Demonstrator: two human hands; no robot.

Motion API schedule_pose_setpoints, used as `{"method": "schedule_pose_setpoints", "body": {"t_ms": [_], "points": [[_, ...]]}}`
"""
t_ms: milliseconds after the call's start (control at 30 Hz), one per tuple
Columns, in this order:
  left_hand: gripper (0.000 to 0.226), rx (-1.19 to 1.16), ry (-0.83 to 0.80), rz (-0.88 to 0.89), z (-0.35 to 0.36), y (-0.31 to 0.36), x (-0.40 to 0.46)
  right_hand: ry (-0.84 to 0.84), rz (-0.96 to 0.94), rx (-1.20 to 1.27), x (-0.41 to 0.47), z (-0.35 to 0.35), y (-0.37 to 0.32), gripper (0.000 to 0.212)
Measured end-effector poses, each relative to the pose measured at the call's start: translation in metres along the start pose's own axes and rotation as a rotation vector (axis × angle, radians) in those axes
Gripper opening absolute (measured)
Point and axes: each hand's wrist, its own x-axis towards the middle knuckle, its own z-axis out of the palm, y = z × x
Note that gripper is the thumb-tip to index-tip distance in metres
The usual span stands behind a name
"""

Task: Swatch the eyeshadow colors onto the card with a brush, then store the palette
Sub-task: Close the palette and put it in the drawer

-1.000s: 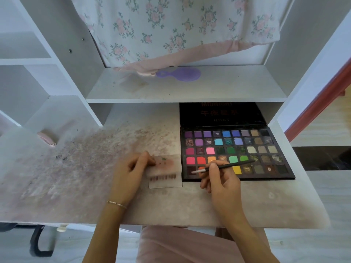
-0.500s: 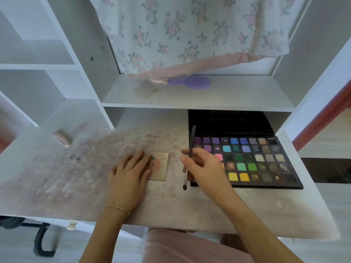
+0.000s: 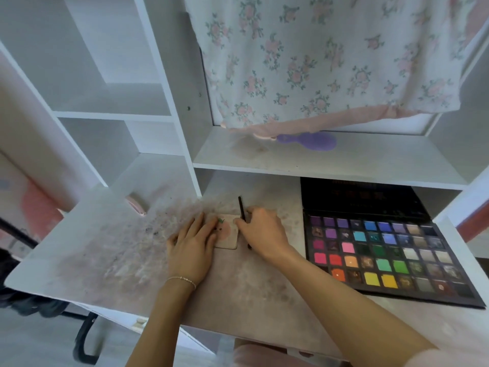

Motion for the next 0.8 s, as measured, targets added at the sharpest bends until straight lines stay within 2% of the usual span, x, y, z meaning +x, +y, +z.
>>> {"method": "schedule_pose_setpoints", "body": {"t_ms": [67, 167, 267, 333, 433, 533, 800], "points": [[0.039, -0.011, 0.022, -0.003, 0.0, 0.001, 0.0, 0.0, -0.039, 0.032, -0.002, -0.002, 0.002, 0.042], [0.035, -0.068, 0.107, -0.014, 0.0, 0.002, -0.002, 0.037, -0.147, 0.03, -0.01, -0.014, 0.017, 0.043], [0.031, -0.098, 0.156, -0.027, 0.002, 0.004, -0.002, 0.119, -0.172, -0.203, -0.016, -0.037, 0.046, 0.043], [0.03, -0.1, 0.16, -0.047, 0.003, 0.007, -0.002, 0.131, -0.129, -0.383, -0.019, -0.056, 0.07, 0.046], [0.029, -0.092, 0.152, -0.069, 0.004, 0.011, -0.002, 0.139, -0.045, -0.514, -0.019, -0.08, 0.096, 0.052], [0.029, -0.103, 0.158, -0.063, 0.001, 0.011, -0.003, 0.077, 0.006, -0.577, -0.018, -0.091, 0.11, 0.051], [0.037, -0.07, 0.115, -0.02, -0.003, 0.011, -0.008, -0.067, -0.087, -0.643, -0.043, -0.082, 0.1, 0.055]]}}
